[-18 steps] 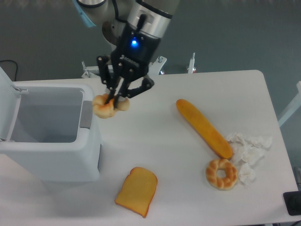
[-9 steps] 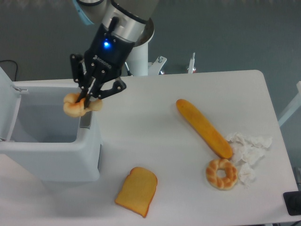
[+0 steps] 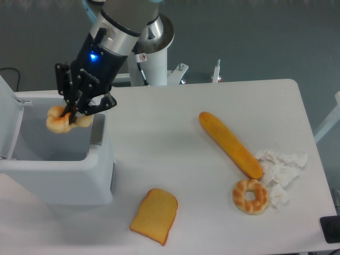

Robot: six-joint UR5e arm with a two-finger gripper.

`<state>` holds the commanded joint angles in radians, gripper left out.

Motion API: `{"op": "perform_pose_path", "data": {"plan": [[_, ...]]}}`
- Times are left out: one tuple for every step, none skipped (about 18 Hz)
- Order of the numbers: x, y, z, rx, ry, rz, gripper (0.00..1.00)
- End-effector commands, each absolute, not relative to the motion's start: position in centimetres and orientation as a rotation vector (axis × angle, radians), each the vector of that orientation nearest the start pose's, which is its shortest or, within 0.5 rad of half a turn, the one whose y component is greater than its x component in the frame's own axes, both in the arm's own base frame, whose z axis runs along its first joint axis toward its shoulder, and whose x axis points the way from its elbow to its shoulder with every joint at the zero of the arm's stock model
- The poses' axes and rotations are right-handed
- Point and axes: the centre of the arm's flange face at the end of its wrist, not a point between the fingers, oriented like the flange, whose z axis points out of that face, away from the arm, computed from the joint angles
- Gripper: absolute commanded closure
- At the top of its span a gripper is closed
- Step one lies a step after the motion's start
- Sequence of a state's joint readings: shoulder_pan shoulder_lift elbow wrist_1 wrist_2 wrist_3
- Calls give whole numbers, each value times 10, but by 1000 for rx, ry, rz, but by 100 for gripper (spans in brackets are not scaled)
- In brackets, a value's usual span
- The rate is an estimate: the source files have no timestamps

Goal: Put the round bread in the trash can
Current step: 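Carry the round bun over the open white trash bin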

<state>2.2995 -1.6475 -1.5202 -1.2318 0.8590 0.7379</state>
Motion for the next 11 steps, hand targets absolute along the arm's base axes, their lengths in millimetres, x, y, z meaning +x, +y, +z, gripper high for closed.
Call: {"op": "perform_pose_path", "data": {"plan": [[-211,538,533,-2413,151,-418,88],[-209,538,533,-2414,152,-422,88],[-208,539,529,-2418,148,-430,88],[-203,541,527,-2421,157,-438,88],[-199,542,524,-2424,163,-446,88],[-198,543,519,-2430,164,-457,85],[-197,544,515,-2434,161,-464,85],[-192,545,514,-2437,169,-471,84],[-190,546,514,-2438,162,-477,84],[-188,546,512,-2442,155,-484,84],[-188,547,511,-2444,154,-486,84]]}}
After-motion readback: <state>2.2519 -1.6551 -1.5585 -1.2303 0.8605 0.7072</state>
